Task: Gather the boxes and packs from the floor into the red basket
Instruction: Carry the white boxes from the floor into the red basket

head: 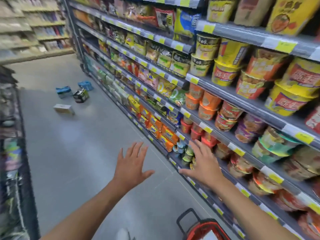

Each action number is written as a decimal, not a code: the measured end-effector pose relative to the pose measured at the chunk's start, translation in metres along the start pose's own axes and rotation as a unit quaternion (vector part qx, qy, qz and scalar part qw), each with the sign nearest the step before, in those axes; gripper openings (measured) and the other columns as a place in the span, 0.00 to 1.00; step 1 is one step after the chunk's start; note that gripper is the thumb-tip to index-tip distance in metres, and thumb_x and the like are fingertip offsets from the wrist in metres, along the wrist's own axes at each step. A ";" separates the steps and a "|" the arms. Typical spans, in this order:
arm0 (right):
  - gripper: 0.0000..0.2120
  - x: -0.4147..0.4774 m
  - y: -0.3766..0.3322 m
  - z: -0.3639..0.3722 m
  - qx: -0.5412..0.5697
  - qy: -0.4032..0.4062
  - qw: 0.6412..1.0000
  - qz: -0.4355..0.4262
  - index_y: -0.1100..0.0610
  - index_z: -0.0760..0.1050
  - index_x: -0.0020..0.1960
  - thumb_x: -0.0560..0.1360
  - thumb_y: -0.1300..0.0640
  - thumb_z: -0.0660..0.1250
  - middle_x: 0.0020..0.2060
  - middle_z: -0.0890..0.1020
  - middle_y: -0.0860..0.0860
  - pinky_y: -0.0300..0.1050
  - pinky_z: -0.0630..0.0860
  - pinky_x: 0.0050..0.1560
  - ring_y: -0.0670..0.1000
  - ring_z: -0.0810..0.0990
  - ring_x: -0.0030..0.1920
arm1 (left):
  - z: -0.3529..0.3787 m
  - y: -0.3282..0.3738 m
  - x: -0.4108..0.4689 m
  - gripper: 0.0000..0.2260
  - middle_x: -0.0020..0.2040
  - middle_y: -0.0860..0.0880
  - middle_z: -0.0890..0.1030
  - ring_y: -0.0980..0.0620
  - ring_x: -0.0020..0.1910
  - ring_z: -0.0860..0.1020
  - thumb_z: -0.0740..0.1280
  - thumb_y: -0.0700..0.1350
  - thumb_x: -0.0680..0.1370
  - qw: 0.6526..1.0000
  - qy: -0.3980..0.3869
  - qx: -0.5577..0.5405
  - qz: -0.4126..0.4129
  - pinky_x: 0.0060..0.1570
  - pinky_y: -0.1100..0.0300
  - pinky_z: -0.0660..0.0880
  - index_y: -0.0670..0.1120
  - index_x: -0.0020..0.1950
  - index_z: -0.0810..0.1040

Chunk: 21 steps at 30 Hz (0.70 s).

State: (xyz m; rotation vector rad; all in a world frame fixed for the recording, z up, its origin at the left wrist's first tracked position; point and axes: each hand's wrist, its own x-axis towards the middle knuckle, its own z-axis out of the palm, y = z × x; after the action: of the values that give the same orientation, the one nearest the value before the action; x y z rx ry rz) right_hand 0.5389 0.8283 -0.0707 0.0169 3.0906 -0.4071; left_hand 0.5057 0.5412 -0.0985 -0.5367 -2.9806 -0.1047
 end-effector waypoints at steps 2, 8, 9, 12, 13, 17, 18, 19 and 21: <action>0.62 0.020 -0.034 0.004 -0.003 -0.007 0.999 -0.037 0.45 0.49 0.84 0.58 0.15 0.56 0.83 0.54 0.49 0.62 0.65 0.76 0.55 0.55 0.82 | -0.008 -0.031 -0.013 0.45 0.79 0.47 0.68 0.42 0.77 0.67 0.68 0.73 0.69 0.999 0.003 -0.004 -0.045 0.69 0.32 0.65 0.50 0.79 0.67; 0.60 0.070 -0.147 0.012 0.025 0.001 0.991 -0.133 0.46 0.49 0.85 0.63 0.19 0.66 0.83 0.54 0.48 0.58 0.61 0.79 0.54 0.54 0.82 | -0.036 -0.124 -0.036 0.45 0.81 0.49 0.62 0.45 0.80 0.60 0.66 0.73 0.71 0.989 0.021 -0.017 -0.145 0.74 0.36 0.61 0.51 0.81 0.61; 0.60 0.078 -0.167 0.013 0.041 0.005 0.989 -0.141 0.46 0.49 0.85 0.63 0.20 0.68 0.83 0.54 0.48 0.58 0.59 0.80 0.54 0.54 0.82 | -0.043 -0.140 -0.039 0.45 0.82 0.50 0.61 0.45 0.81 0.59 0.65 0.74 0.71 0.987 0.029 -0.022 -0.157 0.74 0.37 0.61 0.52 0.81 0.61; 0.60 0.103 -0.224 0.014 0.086 0.019 0.983 -0.163 0.46 0.51 0.84 0.63 0.22 0.71 0.83 0.54 0.47 0.53 0.55 0.80 0.51 0.53 0.82 | -0.064 -0.187 -0.046 0.44 0.81 0.49 0.62 0.45 0.80 0.61 0.67 0.72 0.71 0.979 0.069 -0.048 -0.184 0.73 0.38 0.63 0.51 0.80 0.62; 0.60 0.110 -0.240 0.015 0.097 0.022 0.980 -0.171 0.46 0.51 0.84 0.63 0.23 0.72 0.83 0.54 0.46 0.52 0.54 0.80 0.50 0.52 0.82 | -0.070 -0.202 -0.047 0.44 0.81 0.49 0.62 0.45 0.79 0.62 0.68 0.71 0.71 0.977 0.081 -0.059 -0.189 0.73 0.38 0.63 0.50 0.80 0.63; 0.58 0.140 -0.309 0.023 0.122 0.017 0.973 -0.193 0.44 0.50 0.84 0.64 0.24 0.73 0.83 0.52 0.44 0.55 0.56 0.80 0.50 0.51 0.82 | -0.084 -0.268 -0.052 0.43 0.80 0.49 0.63 0.45 0.78 0.64 0.69 0.70 0.72 0.969 0.113 -0.078 -0.204 0.73 0.39 0.64 0.49 0.80 0.63; 0.58 0.147 -0.321 0.025 0.122 0.014 0.973 -0.197 0.45 0.51 0.84 0.64 0.25 0.74 0.83 0.52 0.45 0.55 0.57 0.80 0.50 0.51 0.82 | -0.086 -0.280 -0.052 0.43 0.80 0.49 0.63 0.45 0.78 0.63 0.69 0.70 0.72 0.968 0.118 -0.080 -0.207 0.73 0.39 0.64 0.50 0.80 0.63; 0.58 0.153 -0.335 0.028 0.122 0.011 0.972 -0.201 0.46 0.51 0.84 0.65 0.26 0.74 0.83 0.53 0.45 0.56 0.57 0.81 0.50 0.51 0.82 | -0.087 -0.294 -0.052 0.43 0.80 0.50 0.62 0.45 0.78 0.64 0.69 0.70 0.72 0.966 0.121 -0.082 -0.212 0.73 0.39 0.64 0.50 0.80 0.63; 0.58 0.166 -0.357 0.033 0.124 0.003 0.971 -0.206 0.46 0.51 0.84 0.65 0.27 0.75 0.83 0.53 0.45 0.56 0.57 0.81 0.50 0.51 0.82 | -0.086 -0.319 -0.050 0.42 0.80 0.50 0.63 0.46 0.77 0.64 0.68 0.70 0.72 0.964 0.125 -0.083 -0.220 0.72 0.40 0.65 0.50 0.80 0.62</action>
State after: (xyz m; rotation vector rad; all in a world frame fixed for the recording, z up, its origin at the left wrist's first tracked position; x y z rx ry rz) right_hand 0.3684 0.4766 -0.0147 -0.6270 3.0124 -0.8023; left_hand 0.4491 0.2185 -0.0348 0.1287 -2.7962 -0.4263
